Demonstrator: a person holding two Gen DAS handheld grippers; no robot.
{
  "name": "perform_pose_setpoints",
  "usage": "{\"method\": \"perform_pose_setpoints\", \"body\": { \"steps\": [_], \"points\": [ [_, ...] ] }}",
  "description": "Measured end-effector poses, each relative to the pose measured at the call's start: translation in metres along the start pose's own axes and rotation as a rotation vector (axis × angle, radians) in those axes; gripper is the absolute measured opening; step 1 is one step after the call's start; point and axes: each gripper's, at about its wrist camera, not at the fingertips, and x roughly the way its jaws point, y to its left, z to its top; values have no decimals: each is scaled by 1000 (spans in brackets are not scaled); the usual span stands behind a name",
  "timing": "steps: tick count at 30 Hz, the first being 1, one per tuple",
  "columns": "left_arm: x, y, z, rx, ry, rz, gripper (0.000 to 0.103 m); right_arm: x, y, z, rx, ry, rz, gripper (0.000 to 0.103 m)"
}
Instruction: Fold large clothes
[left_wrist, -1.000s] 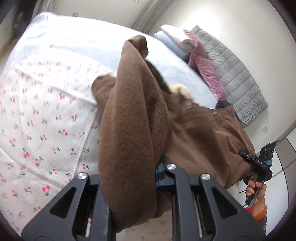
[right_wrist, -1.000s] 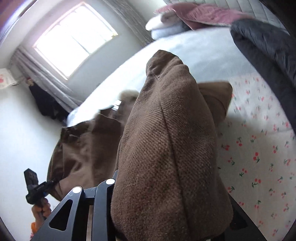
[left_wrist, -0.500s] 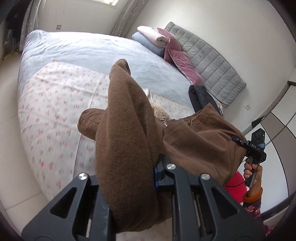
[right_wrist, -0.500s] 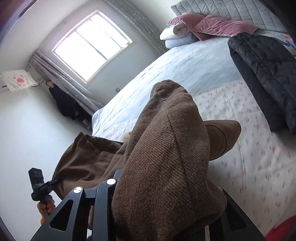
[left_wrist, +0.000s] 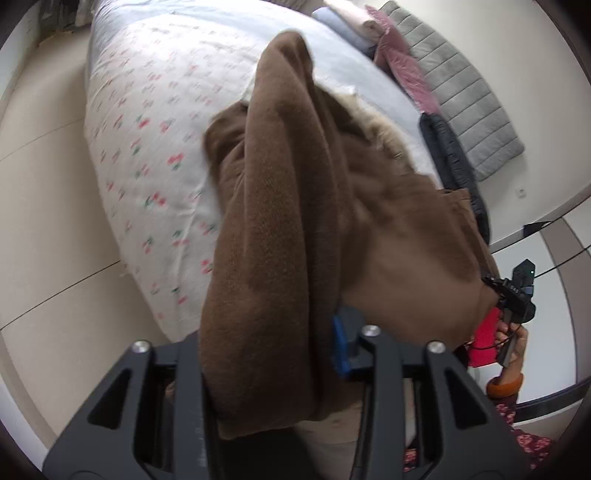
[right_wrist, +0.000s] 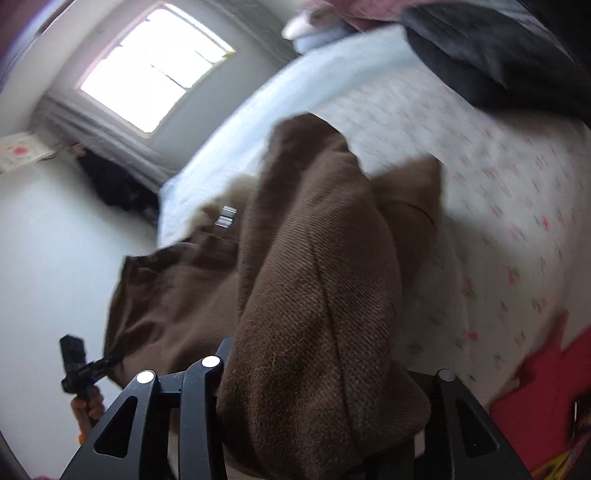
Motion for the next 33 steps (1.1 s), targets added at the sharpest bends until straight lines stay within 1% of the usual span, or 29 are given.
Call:
{"method": "perform_pose_setpoints", "body": {
  "steps": [1,2,3,4,5,6,8,10,12,14,15,17,18,20,22,24,26,30,31,33],
  "points": [
    [3,6,-2,-24,3,8,61,3,-9,-2,13,-2,-23,55],
    [2,11,-3,-56,1,23,69,3,-21,-5,43,-7,-43,59],
    [-4,12,-2,-68,-8,29,69,-1,-27,-5,59,-9,-53,59],
    [-11,10,2,-55,-25,31,69,-5,-28,-5,59,-15,-60,59],
    [-19,6,6,-32,-52,49,70,-14,-25,-2,35,-37,-81,60],
    [-26,3,10,-12,-81,72,71,-24,-19,1,6,-64,-114,61],
    [-39,-3,22,33,-152,127,75,-41,-2,8,-48,-121,-180,68],
    [-44,-6,39,50,-187,161,75,-46,11,17,-88,-145,-184,71],
    [-44,-7,52,72,-212,157,75,-43,34,33,-128,-144,-178,71],
    [-41,-9,64,95,-248,161,76,-30,55,46,-199,-141,-178,71],
    [-37,-11,71,104,-272,177,78,-21,64,52,-231,-142,-183,71],
    [-28,-12,78,104,-298,211,85,1,73,62,-270,-136,-214,72],
    [-21,-12,84,94,-306,231,86,14,77,66,-277,-130,-240,72],
    [-8,-11,92,79,-302,244,86,35,81,75,-289,-112,-275,72],
    [2,-10,99,86,-300,248,89,54,83,81,-293,-102,-306,72],
    [12,-10,106,102,-310,270,91,70,85,86,-305,-104,-343,72],
    [21,-8,115,107,-302,288,91,80,83,91,-313,-109,-357,73],
    [22,-6,130,93,-293,255,91,87,78,100,-315,-149,-348,73],
    [22,-6,133,93,-293,245,91,87,78,101,-331,-163,-349,72],
    [21,-8,138,104,-299,220,91,86,81,102,-382,-201,-361,57]
  ]
}}
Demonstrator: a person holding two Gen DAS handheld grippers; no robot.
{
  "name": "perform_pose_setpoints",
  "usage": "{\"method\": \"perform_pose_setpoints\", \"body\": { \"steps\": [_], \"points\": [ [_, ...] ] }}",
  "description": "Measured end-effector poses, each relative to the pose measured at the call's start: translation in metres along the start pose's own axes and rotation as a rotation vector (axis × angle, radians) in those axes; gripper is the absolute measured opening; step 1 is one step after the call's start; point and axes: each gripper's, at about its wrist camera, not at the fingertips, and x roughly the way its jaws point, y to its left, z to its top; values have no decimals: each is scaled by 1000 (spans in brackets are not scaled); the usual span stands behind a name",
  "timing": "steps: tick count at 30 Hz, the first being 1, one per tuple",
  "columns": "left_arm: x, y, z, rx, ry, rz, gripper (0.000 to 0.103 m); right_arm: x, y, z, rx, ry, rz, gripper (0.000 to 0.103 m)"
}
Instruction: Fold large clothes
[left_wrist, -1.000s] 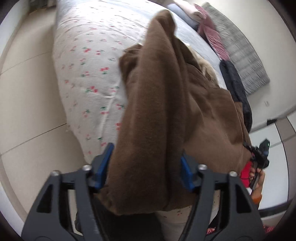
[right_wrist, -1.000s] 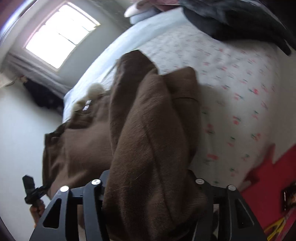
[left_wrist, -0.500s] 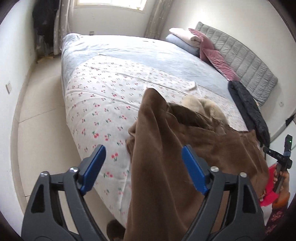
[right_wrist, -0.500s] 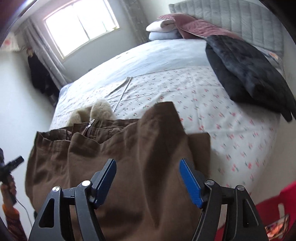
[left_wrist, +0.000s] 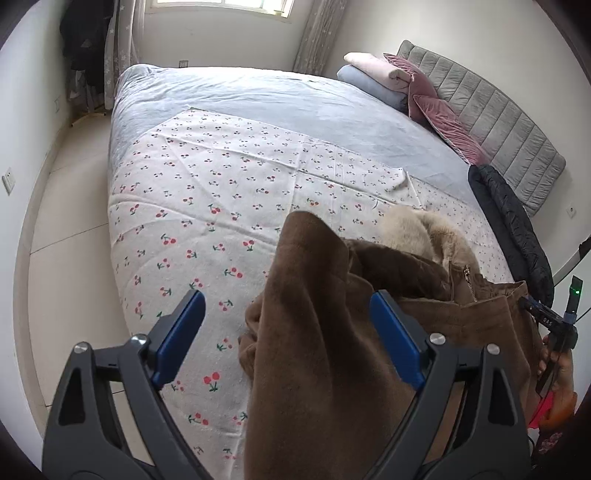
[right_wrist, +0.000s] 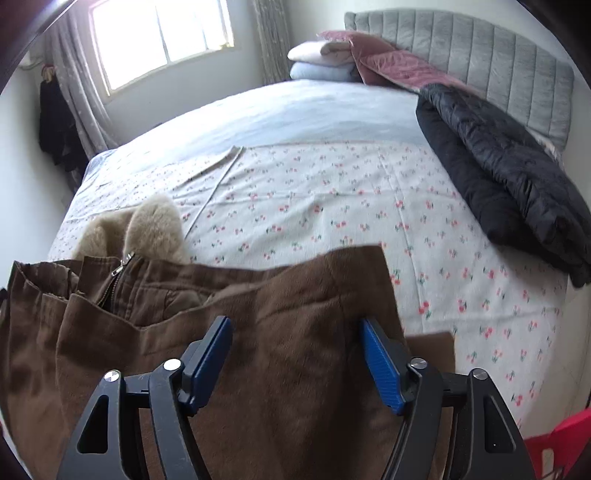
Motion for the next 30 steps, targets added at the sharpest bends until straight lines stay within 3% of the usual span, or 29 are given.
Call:
{"method": "perform_pose_setpoints", "body": {
  "steps": [1,2,5,7,10,12,16,19,21,22,23,24,26,30],
  "points": [
    [0,-1,2,4,-7,-14,91,0,1,0,-7,-8,0,34],
    [1,-1,4,8,-12,-28,91,-1,-2,1,1,-15,24,19],
    [1,-2,8,17,-18,-68,90,-19,-5,1,31,-90,72,13],
    [0,-5,10,24,-24,-80,90,-50,-15,3,74,-204,104,11],
    [-3,-6,10,33,-40,-109,90,-81,-44,9,169,-330,73,10],
    [-1,-6,10,33,-32,-120,90,-64,-72,17,245,-269,20,10],
    [8,-9,10,34,1,-127,87,-10,-85,11,310,-74,50,12],
    [19,-9,14,36,35,-127,83,0,-83,4,345,-50,65,26],
    [28,-7,18,28,61,-126,70,2,-86,1,380,-46,97,44],
    [33,-5,20,19,75,-124,53,5,-87,2,385,-37,108,54],
    [37,-4,22,7,88,-118,27,5,-88,2,386,-29,113,54],
    [37,-4,22,3,87,-119,11,9,-87,2,382,-14,127,53],
    [27,-8,22,4,37,-142,8,9,-86,-1,383,-11,194,10],
    [-11,-20,27,35,-118,-154,7,-26,-78,-1,357,-152,187,10]
  ]
}}
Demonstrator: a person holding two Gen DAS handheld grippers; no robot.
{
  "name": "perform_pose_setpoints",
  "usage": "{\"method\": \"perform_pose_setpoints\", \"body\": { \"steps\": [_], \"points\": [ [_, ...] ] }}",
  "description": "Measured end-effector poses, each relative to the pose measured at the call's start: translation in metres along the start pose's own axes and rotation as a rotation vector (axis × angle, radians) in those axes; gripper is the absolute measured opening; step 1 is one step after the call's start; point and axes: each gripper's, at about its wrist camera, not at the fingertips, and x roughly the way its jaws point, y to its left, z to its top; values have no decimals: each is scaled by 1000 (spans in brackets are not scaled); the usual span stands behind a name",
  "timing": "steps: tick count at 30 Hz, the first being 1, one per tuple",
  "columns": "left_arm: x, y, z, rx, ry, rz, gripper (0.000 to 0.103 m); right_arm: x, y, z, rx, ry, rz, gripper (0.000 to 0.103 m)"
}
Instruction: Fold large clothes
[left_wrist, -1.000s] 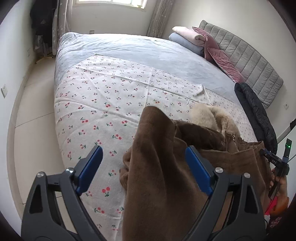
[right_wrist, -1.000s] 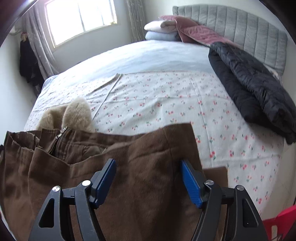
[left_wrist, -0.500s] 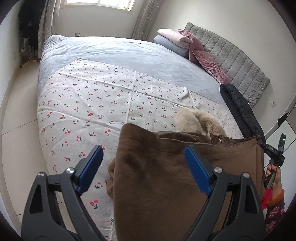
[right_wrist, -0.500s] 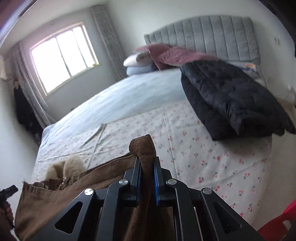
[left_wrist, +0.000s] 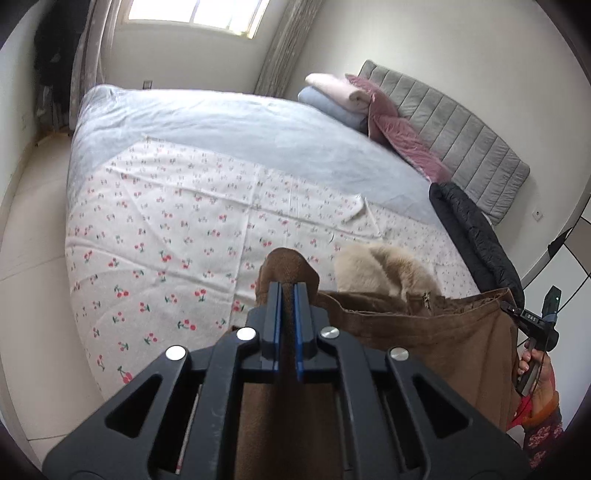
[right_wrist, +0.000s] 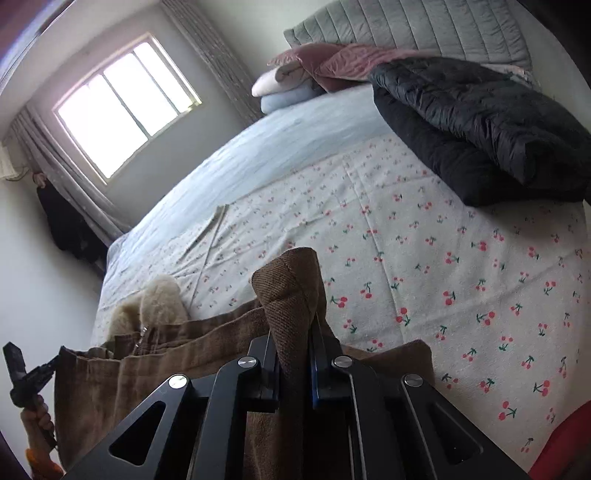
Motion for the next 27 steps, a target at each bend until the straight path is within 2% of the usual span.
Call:
{"method": "perform_pose_setpoints", "body": {
  "steps": [6,8,10,14,17,19,21,22,23,25,27],
  "points": [
    [-19,-10,33,-22,-194,66,6,-29,35,28,-80,-206,-65,9],
    [-8,-7,46,-42,-227,107,6,-27,46,42,-104,-255,-87,9],
    [13,-3,55,-45,-237,157,6,-13,49,57,-103,-252,-100,9],
    [73,0,61,2,-186,269,6,43,48,80,-111,-201,-155,9],
    [124,7,52,76,-133,388,6,96,42,79,-139,-120,-212,9],
    [154,20,41,67,-63,428,6,129,35,69,-156,-66,-248,10],
    [183,43,30,1,54,443,6,160,26,56,-177,-5,-283,12],
    [193,55,26,-40,104,458,1,172,21,49,-173,31,-287,14],
    [197,70,25,-107,136,476,0,186,13,45,-151,83,-294,16],
    [190,92,20,-230,138,417,0,189,0,46,-94,99,-268,20],
    [184,101,18,-296,128,358,0,185,-17,47,-8,98,-235,30]
  ]
}}
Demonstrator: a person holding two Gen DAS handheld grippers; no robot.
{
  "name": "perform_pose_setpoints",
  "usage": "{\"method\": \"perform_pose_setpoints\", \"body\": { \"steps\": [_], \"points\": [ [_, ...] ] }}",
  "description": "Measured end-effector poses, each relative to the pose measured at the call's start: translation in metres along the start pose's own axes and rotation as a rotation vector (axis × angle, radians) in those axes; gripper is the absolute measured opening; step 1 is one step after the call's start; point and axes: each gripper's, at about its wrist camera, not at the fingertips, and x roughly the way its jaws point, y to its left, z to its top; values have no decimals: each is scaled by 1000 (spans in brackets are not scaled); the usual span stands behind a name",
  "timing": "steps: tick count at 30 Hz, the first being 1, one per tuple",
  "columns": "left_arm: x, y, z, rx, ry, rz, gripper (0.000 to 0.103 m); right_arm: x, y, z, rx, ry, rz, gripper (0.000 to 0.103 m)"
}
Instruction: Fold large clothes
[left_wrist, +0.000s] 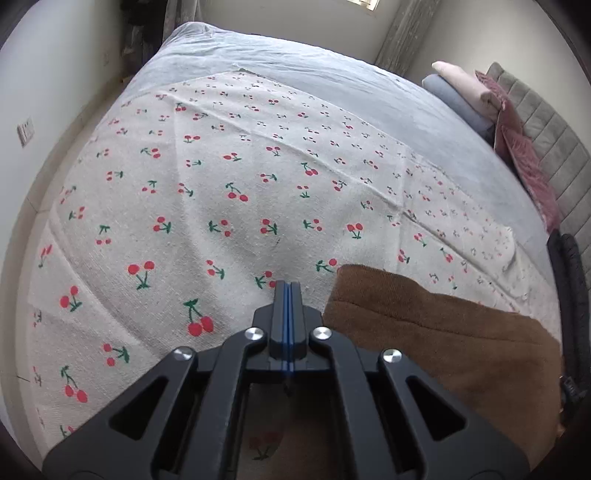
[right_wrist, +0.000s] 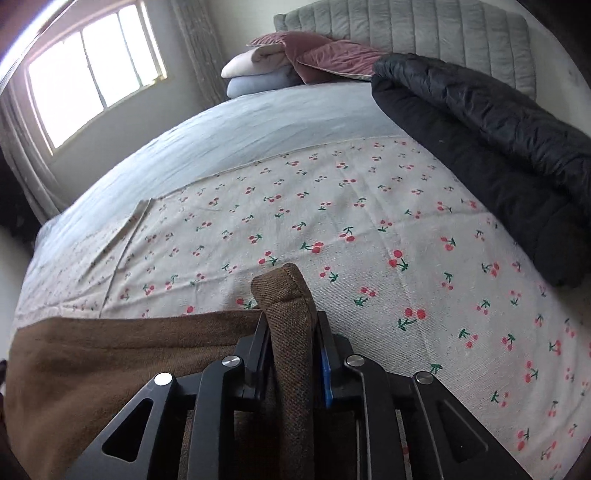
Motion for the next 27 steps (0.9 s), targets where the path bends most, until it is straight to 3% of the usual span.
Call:
{"method": "perform_pose_setpoints", "body": {
  "steps": [1,3,4,5,6,8,9,14,17,19,21,23,27],
  "points": [
    [-1,2,0,-11,4,-10,0,-1,-6,0,30,5,13,41],
    [-7,-3,0,-3,14,-1,1,-6,-11,1,57,10,34,47],
    [-13,-6,0,9,17,8,9,-10,-10,2,57,14,12,54],
    [-21,-9,1,17,12,14,27,-19,-8,2,54,9,-30,59],
    [-35,-13,1,27,-15,17,36,-32,-6,1,49,-8,-49,60],
    [-69,-22,-4,45,-103,2,67,-56,4,0,33,-35,-48,66],
    [-82,-26,-5,52,-129,-19,70,-73,11,-4,24,-46,-46,69],
    [-139,-69,-50,177,-157,-180,81,-135,53,-37,-56,-85,55,84],
    [-148,-95,-92,299,-121,-246,82,-140,85,-63,-177,-33,91,86],
    [-142,-104,-116,376,-89,-239,82,-132,91,-80,-245,21,77,86],
    [-129,-100,-132,409,-41,-188,82,-121,76,-93,-251,76,7,86],
    [-122,-85,-136,366,16,-217,82,-117,47,-99,-206,95,-52,86],
    [-143,-78,-135,395,19,-190,82,-146,0,-104,-114,84,27,84]
  ]
}}
